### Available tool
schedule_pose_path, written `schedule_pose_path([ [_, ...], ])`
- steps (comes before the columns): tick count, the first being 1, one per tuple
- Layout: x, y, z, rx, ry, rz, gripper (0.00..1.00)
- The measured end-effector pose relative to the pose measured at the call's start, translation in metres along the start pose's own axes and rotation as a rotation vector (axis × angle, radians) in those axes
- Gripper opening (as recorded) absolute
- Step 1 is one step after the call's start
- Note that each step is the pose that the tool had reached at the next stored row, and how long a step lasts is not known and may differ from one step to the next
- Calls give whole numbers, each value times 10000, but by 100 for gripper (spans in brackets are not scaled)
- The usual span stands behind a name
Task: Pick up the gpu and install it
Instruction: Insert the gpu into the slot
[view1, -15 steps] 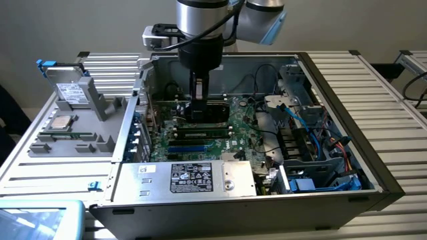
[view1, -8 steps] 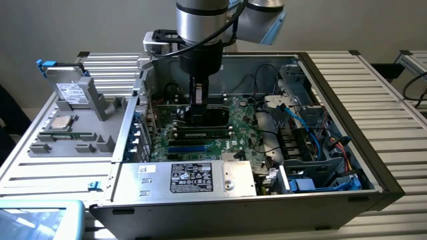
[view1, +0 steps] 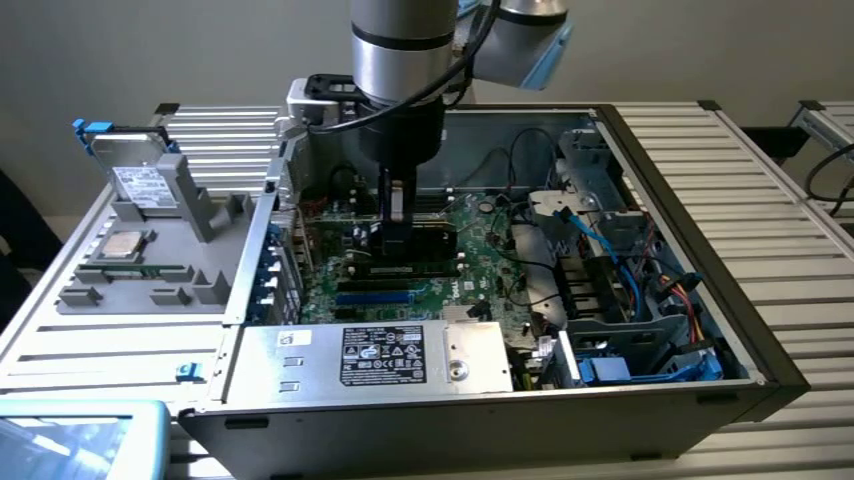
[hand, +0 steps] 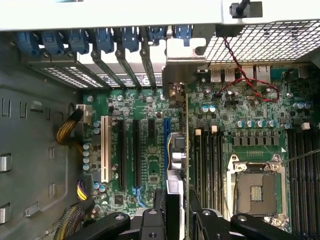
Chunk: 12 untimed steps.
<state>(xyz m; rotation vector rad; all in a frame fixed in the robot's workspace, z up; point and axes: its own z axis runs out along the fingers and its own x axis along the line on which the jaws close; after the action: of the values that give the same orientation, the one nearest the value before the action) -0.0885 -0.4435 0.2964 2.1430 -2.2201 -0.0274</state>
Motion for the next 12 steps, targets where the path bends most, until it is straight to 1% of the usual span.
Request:
schedule_pose_path([
  [12, 42, 16, 220, -1, -1, 0, 28],
])
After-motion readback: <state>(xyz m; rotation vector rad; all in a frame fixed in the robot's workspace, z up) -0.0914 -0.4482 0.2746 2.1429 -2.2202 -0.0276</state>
